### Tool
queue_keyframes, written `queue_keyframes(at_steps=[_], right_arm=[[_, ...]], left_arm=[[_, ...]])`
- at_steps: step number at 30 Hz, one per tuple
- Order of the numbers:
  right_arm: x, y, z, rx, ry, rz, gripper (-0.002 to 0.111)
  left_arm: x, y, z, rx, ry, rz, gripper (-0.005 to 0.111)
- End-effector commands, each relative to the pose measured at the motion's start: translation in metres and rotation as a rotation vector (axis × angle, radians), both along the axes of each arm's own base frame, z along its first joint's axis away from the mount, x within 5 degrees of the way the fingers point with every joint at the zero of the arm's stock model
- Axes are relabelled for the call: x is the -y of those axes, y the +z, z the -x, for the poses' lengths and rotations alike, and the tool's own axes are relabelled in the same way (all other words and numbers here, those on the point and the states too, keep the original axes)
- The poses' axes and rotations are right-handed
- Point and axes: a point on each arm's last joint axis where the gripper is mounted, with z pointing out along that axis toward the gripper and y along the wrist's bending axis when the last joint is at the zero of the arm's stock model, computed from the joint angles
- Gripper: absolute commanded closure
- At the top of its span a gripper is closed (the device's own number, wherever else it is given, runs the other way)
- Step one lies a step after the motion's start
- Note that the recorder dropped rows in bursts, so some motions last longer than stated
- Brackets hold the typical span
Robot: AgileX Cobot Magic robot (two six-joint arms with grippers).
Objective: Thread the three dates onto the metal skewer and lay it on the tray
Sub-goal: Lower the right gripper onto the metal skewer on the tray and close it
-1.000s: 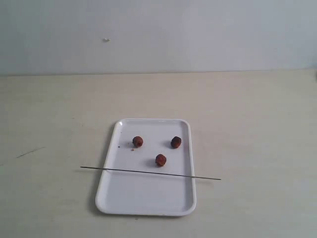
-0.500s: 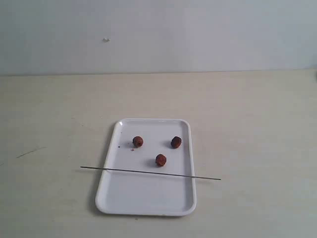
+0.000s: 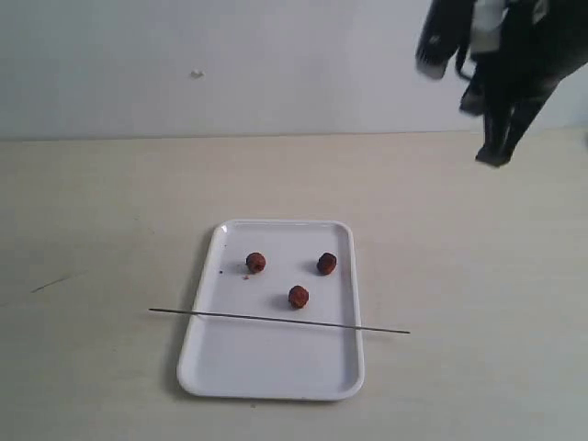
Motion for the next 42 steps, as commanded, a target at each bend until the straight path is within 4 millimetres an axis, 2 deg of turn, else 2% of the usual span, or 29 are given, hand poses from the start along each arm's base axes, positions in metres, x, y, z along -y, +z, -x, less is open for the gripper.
queue_keyframes(at_steps=[1,2,6,8,12,16,20,34,39,42], right_arm=[[-0.039,-0.037,-0.007,-0.273,0.171,0.007,0.108],[-0.054,-0.047,-0.012,-0.352,0.197,0.008,0.108],[-0.081,-0.071,-0.019,-0.496,0.245,0.031,0.108],[-0.106,-0.093,-0.022,-0.552,0.287,-0.009,0.105],[-0.132,-0.128,-0.019,-0.616,0.387,-0.004,0.085],[-0.137,-0.149,-0.018,-0.673,0.372,0.001,0.066],[-0.136,-0.153,-0.019,-0.684,0.353,0.005,0.063],[-0.138,-0.153,-0.014,-0.741,0.256,-0.052,0.063],[-0.138,-0.153,-0.014,-0.742,0.242,-0.056,0.05],[-0.138,-0.153,-0.014,-0.744,0.221,-0.06,0.048]], left_arm=[[0.0,0.0,0.0,0.009,0.002,0.0,0.072],[0.0,0.0,0.0,0.009,0.002,0.0,0.072],[0.0,0.0,0.0,0.009,0.002,0.0,0.072],[0.0,0.0,0.0,0.009,0.002,0.0,0.072],[0.0,0.0,0.0,0.009,0.002,0.0,0.072],[0.0,0.0,0.0,0.009,-0.002,0.0,0.072],[0.0,0.0,0.0,0.009,-0.002,0.0,0.072],[0.001,0.0,0.0,0.009,-0.013,0.0,0.072],[0.001,0.0,0.0,0.009,-0.02,0.0,0.072],[0.001,0.0,0.0,0.009,-0.02,0.0,0.072]])
